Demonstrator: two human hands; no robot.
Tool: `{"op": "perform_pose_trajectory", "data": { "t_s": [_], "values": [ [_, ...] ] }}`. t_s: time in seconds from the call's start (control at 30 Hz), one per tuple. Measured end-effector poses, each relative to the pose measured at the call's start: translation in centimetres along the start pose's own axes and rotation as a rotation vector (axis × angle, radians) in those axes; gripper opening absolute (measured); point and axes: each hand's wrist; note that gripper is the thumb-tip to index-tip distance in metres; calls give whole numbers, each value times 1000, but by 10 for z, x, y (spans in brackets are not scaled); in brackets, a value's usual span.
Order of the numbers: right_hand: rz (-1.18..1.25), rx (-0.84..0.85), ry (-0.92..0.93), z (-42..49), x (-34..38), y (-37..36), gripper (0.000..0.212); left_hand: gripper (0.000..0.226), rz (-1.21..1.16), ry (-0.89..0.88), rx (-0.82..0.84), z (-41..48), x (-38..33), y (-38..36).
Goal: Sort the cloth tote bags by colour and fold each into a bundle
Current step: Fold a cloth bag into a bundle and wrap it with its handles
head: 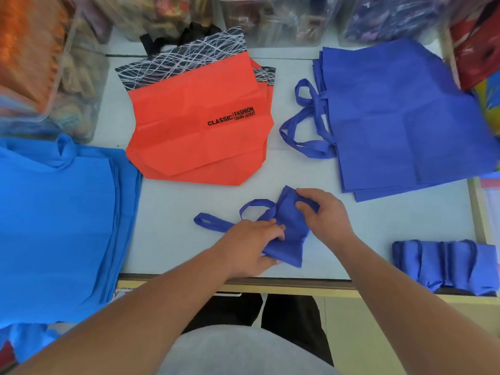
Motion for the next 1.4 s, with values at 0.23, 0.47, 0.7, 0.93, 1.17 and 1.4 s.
{"op": "perform_pose_trajectory", "data": {
  "t_s": [0.23, 0.47, 0.7, 0.93, 1.17, 1.4],
  "values": [
    [494, 154, -333, -6, 25, 6, 29, 42, -232, 356, 4, 23, -9, 38],
    [322, 153, -105, -24, 1, -7, 26, 55, 110, 560, -95, 36, -12, 25],
    [315, 13, -130, -6, 0, -14, 24, 38, 279, 61, -373, 4, 15, -7],
    [-284, -171, 279, -18, 18, -37, 39, 50, 220, 182, -302, -1, 3, -33],
    [-711, 205, 237, -25, -23, -51, 60, 48, 59, 136, -292, -4, 4, -15],
    [-717, 202, 193, -21, -17, -50, 67, 36, 252, 274, -234, -4, 12, -6]
  ]
}}
Point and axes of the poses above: each hand's wrist, its own z-axis towards the middle knuckle, its own y-axis out of the back of the hand, x = y × z, and after that the axes turned 8 degrees about z, right-handed
